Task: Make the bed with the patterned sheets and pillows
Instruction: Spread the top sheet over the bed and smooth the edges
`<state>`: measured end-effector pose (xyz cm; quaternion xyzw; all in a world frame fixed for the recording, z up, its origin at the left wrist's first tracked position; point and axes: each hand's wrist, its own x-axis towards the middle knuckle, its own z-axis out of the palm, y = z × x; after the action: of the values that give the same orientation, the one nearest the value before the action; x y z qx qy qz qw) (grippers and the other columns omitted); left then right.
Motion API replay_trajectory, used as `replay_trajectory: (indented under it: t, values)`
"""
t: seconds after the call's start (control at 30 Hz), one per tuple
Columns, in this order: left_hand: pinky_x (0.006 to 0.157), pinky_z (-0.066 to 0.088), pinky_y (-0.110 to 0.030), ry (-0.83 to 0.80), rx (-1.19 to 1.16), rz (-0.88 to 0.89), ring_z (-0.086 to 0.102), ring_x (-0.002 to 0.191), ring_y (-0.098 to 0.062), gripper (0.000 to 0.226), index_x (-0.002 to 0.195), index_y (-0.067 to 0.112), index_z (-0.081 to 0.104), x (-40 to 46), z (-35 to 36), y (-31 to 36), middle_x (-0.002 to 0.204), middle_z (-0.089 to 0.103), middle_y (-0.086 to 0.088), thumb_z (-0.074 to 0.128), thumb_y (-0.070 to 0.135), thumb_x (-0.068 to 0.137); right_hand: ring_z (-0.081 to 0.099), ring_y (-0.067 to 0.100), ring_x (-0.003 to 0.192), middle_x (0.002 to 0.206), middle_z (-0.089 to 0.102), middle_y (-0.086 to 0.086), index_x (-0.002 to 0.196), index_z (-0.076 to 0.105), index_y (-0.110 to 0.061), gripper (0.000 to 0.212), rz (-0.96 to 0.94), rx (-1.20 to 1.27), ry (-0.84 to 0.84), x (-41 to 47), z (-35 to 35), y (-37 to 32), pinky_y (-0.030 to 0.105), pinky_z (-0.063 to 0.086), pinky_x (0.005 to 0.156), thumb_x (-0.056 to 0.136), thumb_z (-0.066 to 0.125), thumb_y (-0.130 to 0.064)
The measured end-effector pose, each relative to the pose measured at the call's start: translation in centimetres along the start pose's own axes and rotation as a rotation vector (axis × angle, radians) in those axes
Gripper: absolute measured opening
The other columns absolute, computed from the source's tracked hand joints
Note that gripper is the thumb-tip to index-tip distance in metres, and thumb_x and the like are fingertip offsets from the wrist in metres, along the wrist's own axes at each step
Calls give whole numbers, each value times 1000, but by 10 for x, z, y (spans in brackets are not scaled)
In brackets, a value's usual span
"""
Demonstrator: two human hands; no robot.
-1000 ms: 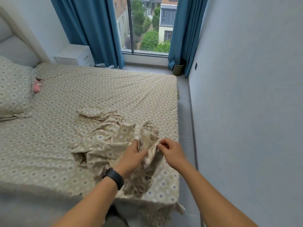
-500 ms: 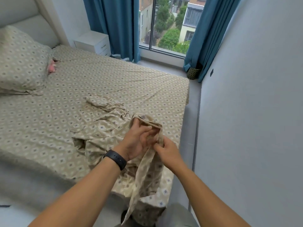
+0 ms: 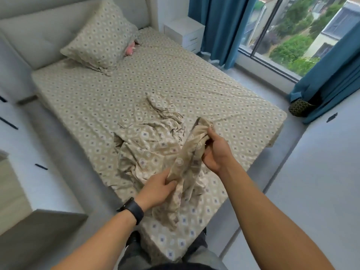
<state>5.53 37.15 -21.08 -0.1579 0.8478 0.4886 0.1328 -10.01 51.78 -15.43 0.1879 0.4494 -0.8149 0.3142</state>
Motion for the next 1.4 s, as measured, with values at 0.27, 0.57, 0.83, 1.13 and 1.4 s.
replay_trajectory:
  t: [0.27, 0.57, 0.83, 1.13, 1.4]
  values:
    - [93, 55, -39, 262, -850, -245, 72, 103, -27, 28, 116, 10, 71, -3, 15, 43, 111, 76, -11, 54, 29, 104, 64, 16, 106, 129, 59, -4, 146, 44, -28, 42, 64, -719, -186, 34, -24, -17, 37, 52, 97, 105, 49, -38]
    - [97, 54, -51, 392, -1221, -288, 67, 113, -36, 34, 132, 11, 61, -23, 20, 40, 124, 68, -20, 51, 30, 105, 64, 13, 80, 88, 69, -6, 97, 70, -22, 35, 291, -1208, -667, -24, -34, 16, 30, 50, 77, 89, 70, -57]
    - [99, 47, -40, 346, -1074, -100, 59, 115, -27, 57, 149, 30, 46, -14, 54, 47, 137, 63, -8, 61, 13, 97, 74, 31, 93, 103, 76, 16, 108, 71, -7, 30, 200, -986, -551, -4, -39, -11, 46, 56, 91, 104, 55, -32]
    - [85, 49, -23, 618, -259, -354, 59, 102, -1, 32, 124, 38, 61, 65, 150, 68, 117, 65, 16, 53, 21, 98, 71, 37, 90, 104, 73, 24, 115, 71, 1, 42, 338, -942, -619, 84, -22, -111, 45, 58, 81, 101, 57, -36]
    - [56, 33, -31, 785, -246, -376, 46, 54, -10, 28, 84, 23, 55, 133, 169, 119, 63, 52, 4, 43, 33, 107, 73, 34, 88, 101, 74, 19, 111, 71, -1, 39, 355, -658, -484, 166, -49, -222, 44, 62, 75, 100, 60, -37]
